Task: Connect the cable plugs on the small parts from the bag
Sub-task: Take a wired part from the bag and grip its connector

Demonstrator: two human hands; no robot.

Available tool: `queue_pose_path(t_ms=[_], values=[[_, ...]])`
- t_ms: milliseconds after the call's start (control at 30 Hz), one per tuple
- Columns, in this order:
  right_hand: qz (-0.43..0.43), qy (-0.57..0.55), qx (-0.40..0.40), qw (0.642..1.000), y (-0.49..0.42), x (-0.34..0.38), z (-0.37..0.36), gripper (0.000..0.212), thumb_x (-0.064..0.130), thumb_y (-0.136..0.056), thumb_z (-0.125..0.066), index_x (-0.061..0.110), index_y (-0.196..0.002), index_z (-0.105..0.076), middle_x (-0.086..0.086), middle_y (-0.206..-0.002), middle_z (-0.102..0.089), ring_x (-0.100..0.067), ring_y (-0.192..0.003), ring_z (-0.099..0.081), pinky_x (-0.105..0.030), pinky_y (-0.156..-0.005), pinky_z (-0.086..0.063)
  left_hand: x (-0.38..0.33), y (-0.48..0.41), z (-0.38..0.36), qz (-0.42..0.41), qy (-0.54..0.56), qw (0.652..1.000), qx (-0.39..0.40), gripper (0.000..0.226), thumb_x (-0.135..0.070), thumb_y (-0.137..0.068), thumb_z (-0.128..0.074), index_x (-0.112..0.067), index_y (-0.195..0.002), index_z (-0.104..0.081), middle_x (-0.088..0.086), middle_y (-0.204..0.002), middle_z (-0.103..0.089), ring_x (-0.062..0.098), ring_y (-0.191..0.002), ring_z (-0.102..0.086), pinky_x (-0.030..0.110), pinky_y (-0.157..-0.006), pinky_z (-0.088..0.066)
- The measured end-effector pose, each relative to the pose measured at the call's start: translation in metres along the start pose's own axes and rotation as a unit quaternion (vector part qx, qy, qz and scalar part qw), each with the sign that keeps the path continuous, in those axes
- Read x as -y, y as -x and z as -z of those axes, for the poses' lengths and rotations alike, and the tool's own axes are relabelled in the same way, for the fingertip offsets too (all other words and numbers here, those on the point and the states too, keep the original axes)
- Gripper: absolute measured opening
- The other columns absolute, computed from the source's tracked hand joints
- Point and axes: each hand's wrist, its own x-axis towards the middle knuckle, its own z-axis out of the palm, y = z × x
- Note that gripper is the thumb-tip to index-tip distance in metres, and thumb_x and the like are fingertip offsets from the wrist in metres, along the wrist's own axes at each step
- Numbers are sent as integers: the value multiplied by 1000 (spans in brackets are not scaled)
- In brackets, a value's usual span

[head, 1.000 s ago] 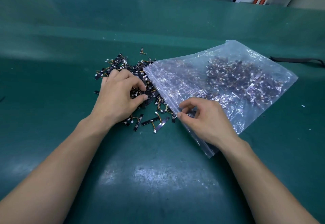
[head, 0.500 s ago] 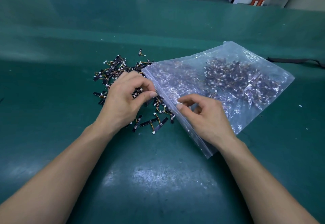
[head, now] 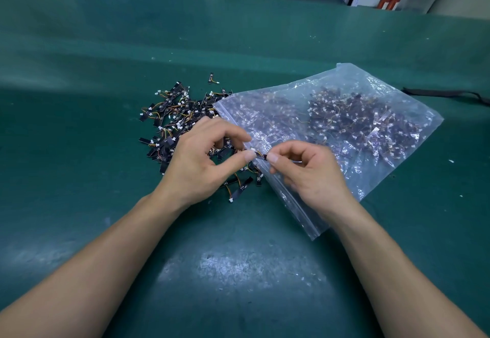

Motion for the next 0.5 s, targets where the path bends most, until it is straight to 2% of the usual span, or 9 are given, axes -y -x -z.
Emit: queue_pose_path(t_ms=[100, 167, 300, 433, 500], values=[[27, 33, 3, 999, 1, 0, -1, 19, 5, -92, -71, 17, -79, -72, 8, -61, -66, 2, -47, -53, -6, -51, -39, 2, 1, -1, 5, -2, 1000, 10, 11, -25, -91, -73, -15, -94, -73, -8, -86, -68, 13, -83, -58, 30, -79, -43], [32, 65, 8, 997, 1, -1, -1, 17, 6, -91, -74, 19, -79, -74, 9, -65, -68, 2, -57, -58, -10, -60, -45, 3, 1, -2, -4, -17, 1000, 24, 8, -22, -90, -73, -14, -88, -75, -6, -86, -69, 16, -83, -60, 29, -80, -42], [18, 106, 53, 993, 2, -4, -3, 18, 9, -89, -77, 25, -80, -76, 5, -69, -71, -13, -67, -62, -33, -70, -53, 3, 1, -5, 1, -28, 998, 50, 7, -20, -90, -74, -15, -86, -74, -8, -84, -67, 21, -80, -59, 26, -80, -40], [34, 163, 72, 983, 3, -6, -4, 17, 17, -89, -77, 31, -80, -74, 8, -69, -71, -32, -66, -61, -41, -68, -51, -1, 2, -9, -1, -26, 997, 71, 7, -22, -91, -72, -17, -87, -75, -10, -85, -66, 15, -81, -55, 19, -79, -37], [35, 162, 61, 984, 3, -6, -4, 18, 19, -90, -75, 31, -78, -73, 11, -67, -69, -29, -61, -57, -36, -63, -48, -2, 2, -10, 20, -25, 997, 64, 9, -26, -92, -70, -18, -90, -75, -13, -87, -66, 13, -83, -55, 21, -79, -40]])
